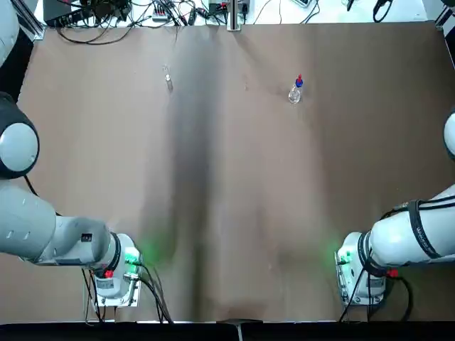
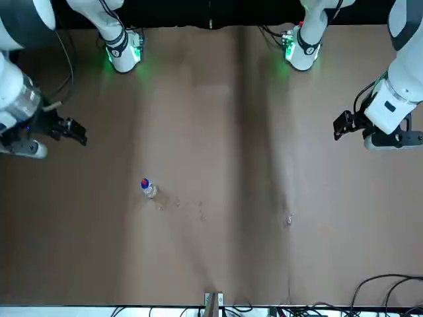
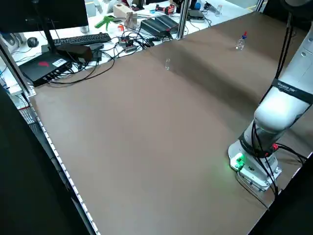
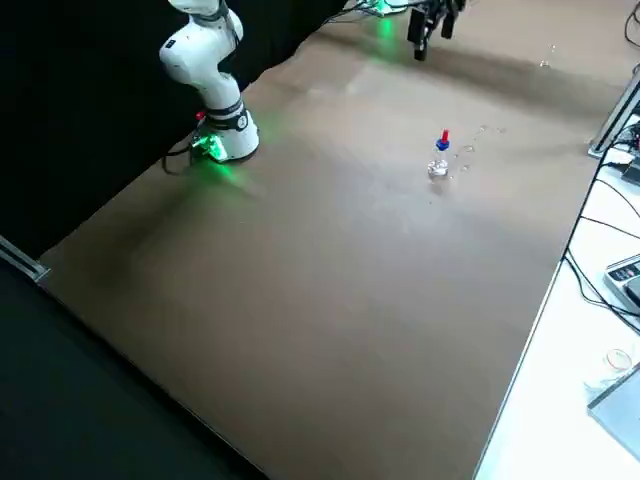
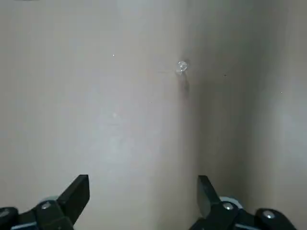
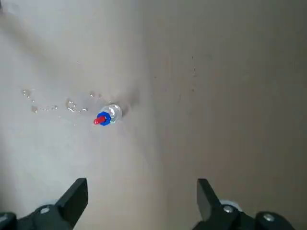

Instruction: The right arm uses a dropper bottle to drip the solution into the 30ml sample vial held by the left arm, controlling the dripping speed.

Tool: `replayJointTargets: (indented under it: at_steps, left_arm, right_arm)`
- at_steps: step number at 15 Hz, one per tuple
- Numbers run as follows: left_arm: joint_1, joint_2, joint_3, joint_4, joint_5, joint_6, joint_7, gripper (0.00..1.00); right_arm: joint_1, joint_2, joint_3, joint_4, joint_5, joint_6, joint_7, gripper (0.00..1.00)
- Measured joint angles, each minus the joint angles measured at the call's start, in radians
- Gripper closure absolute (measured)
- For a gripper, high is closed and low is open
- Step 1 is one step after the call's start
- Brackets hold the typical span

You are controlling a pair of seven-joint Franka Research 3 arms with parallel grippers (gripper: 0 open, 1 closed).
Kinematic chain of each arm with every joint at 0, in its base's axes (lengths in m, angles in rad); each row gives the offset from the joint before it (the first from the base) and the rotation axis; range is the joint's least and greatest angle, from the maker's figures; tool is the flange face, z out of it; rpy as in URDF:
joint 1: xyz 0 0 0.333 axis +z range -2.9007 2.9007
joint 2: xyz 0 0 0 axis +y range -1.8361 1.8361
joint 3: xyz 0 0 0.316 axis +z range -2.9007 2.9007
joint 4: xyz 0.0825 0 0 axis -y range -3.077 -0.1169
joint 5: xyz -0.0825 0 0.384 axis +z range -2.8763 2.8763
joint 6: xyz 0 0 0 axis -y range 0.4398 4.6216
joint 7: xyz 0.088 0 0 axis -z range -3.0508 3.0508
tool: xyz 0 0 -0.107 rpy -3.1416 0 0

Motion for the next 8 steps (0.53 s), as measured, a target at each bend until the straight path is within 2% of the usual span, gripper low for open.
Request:
replayJointTargets:
  at_steps: [4, 8]
  left_arm:
    - [0.000, 0.000, 0.000, 0.000, 0.000, 0.000, 0.000, 0.01]
    - [0.000, 0.000, 0.000, 0.000, 0.000, 0.000, 0.000, 0.01]
  right_arm:
    - [-0.022, -0.047, -0.005, -0.002, 0.000, -0.030, -0.176, 0.00]
    - [-0.054, -0.061, -0.012, -0.007, -0.003, -0.058, -0.226, 0.00]
